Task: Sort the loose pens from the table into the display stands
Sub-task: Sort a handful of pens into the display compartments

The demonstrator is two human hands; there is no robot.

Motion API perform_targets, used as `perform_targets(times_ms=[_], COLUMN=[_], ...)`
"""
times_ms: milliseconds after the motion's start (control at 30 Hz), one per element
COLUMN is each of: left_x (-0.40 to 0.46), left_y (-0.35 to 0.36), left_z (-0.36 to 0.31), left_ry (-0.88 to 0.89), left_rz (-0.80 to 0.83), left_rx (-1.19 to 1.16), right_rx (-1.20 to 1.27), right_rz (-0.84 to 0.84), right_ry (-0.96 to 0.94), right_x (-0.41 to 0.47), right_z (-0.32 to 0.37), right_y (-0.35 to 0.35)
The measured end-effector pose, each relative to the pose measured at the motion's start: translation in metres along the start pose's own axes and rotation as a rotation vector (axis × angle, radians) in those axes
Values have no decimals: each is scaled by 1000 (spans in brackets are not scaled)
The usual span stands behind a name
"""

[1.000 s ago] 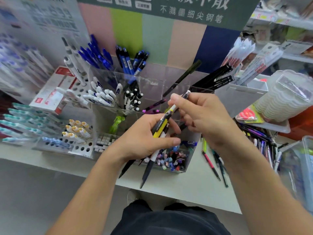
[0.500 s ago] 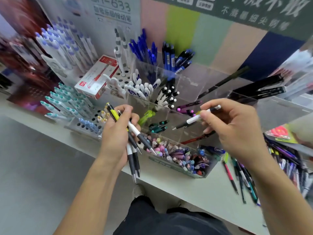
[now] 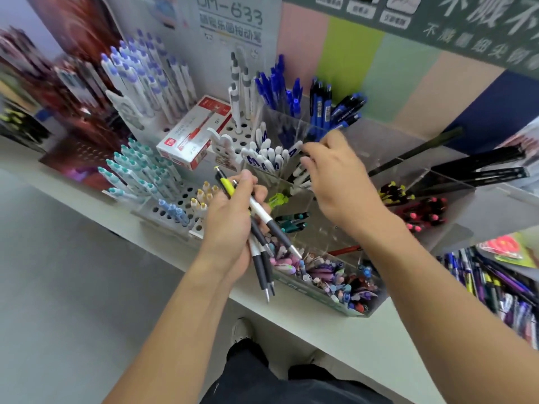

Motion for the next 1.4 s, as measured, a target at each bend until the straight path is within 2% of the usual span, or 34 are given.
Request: perform_targets(times_ms=[67,133,200,267,333,400,500,567,700,833,867,933,1033,1133,1200,1300,1367,1400], left_x=[1,2,3,5,5,5,5,6,8,6,5,6,7,5,3,3,2,0], left_y=[2,1,2,6,16,33,57,65,80,98,100,102,100,97,93,78,64,59], left_z=[1,2,3,3,3,5,10,11,18,19,18,17,16,14,12,10,8,7], left_ry=[-26,-31,-22,-2,24,38,-3,-38,-188,-188,-168,-128,-86,-75,-43,24,49,39], left_rz=[-49,-104,-133,-153,-140,-86,11,76,201,245,242,236,246,320,372,373,299,267], left_rx=[-38,-42,-20,26,62,85,70,-56,-486,-641,-627,-557,-459,-445,-393,-252,-90,-12], right_rx=[-108,-112,26,334,572,593,670,844,1270,1425,1420,1245,954,879,832,1024,1270,1316], right_rz=[68,119,60,-11,193,394,426,416,408,223,184,143,239,281,302,361,402,427], right_ry=[3,17,71,150,203,209,294,398,587,652,666,681,567,428,410,424,488,500], right_x=[-1,-8,-22,-42,-57,-71,-84,-99,-124,-124,-123,-120,-115,-107,-106,-107,-106,-105], right_z=[8,8,4,1,5,1,-27,-48,-62,-54,-54,-55,-49,-39,-40,-34,-29,-26], right_y=[15,15,-9,-37,-37,-24,-26,-33,-34,-32,-28,-22,-15,-16,-12,-3,5,9])
Point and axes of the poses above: each hand's wrist, its own x-axis towards the middle knuckle, its own y-axis out of the palm, z = x × y, the point moved 7 cm from there along x, towards the middle knuckle, and after that the axes turned 1 degree about -x, right-handed, at the moved point
